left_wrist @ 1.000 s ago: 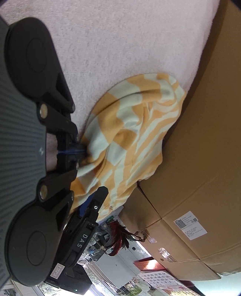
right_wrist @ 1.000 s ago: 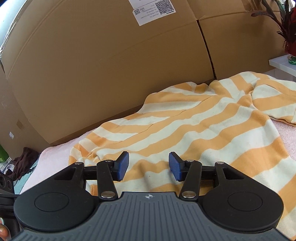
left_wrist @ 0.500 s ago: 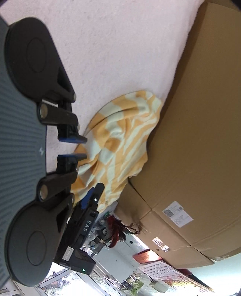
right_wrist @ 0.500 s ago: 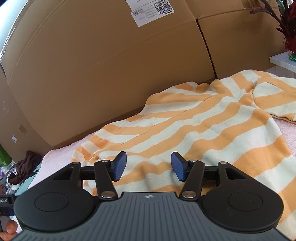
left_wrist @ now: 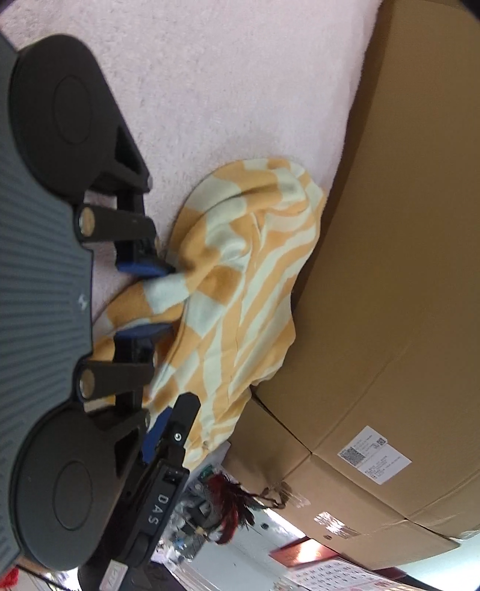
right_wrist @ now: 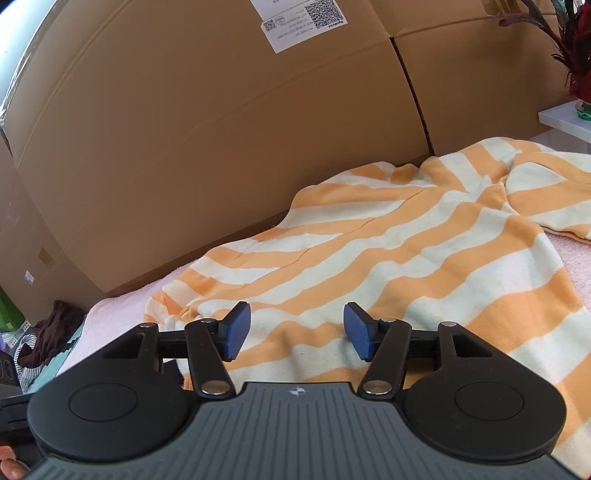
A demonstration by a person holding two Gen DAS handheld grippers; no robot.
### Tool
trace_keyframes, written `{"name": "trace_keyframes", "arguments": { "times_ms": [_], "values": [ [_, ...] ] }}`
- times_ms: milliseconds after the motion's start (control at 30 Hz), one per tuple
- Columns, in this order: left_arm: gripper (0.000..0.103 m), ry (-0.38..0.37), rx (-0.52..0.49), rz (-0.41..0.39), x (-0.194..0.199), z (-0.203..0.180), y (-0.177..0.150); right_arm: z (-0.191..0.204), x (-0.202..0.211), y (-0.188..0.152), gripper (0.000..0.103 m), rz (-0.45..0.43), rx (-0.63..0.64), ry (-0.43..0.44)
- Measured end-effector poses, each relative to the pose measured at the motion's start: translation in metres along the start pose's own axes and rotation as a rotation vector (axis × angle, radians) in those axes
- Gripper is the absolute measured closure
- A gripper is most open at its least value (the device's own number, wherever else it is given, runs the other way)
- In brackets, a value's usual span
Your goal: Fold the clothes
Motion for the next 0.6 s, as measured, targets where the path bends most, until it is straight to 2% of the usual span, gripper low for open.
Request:
{"name": "trace_keyframes", "arguments": {
  "times_ms": [100, 133, 200, 267, 433, 500, 600],
  "values": [
    [0.094, -0.01, 0.033, -0.024, 0.009, 0.007, -0.001, 0.0, 0.001, 0.0, 0.044, -0.001, -0.003, 0.002],
    [0.095, -0.002, 0.022, -0.034, 0.012, 0.006, -0.001, 0.0, 0.001, 0.0, 0.044, -0.003, -0.004, 0.003],
    [0.103, 0.015, -0.02, -0.068, 0.023, 0.002, -0.002, 0.0, 0.002, 0.0, 0.044, -0.009, -0.005, 0.007],
    [0.103, 0.013, -0.063, -0.105, 0.038, -0.001, -0.003, 0.0, 0.004, 0.0, 0.044, -0.02, -0.007, 0.017],
    [0.103, 0.115, -0.123, -0.202, 0.078, 0.017, 0.005, 0.0, 0.006, 0.002, 0.044, -0.032, -0.011, 0.021],
    [0.103, 0.107, -0.091, -0.206, 0.09, 0.031, 0.013, 0.0, 0.006, 0.002, 0.044, -0.033, -0.013, 0.02],
    [0.103, 0.034, -0.07, -0.132, 0.095, 0.038, 0.016, -0.001, 0.006, 0.002, 0.044, -0.031, -0.013, 0.015]
  ]
}}
Point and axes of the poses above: each gripper's, at about its wrist camera, not at the fingertips, and x roughly against the way its jaws point, z to its left, y to its top, the point moved 5 cm from there along -x, roughly the way its jaws point, and after that the axes turned 7 degrees about -x, right-handed, at the moved point
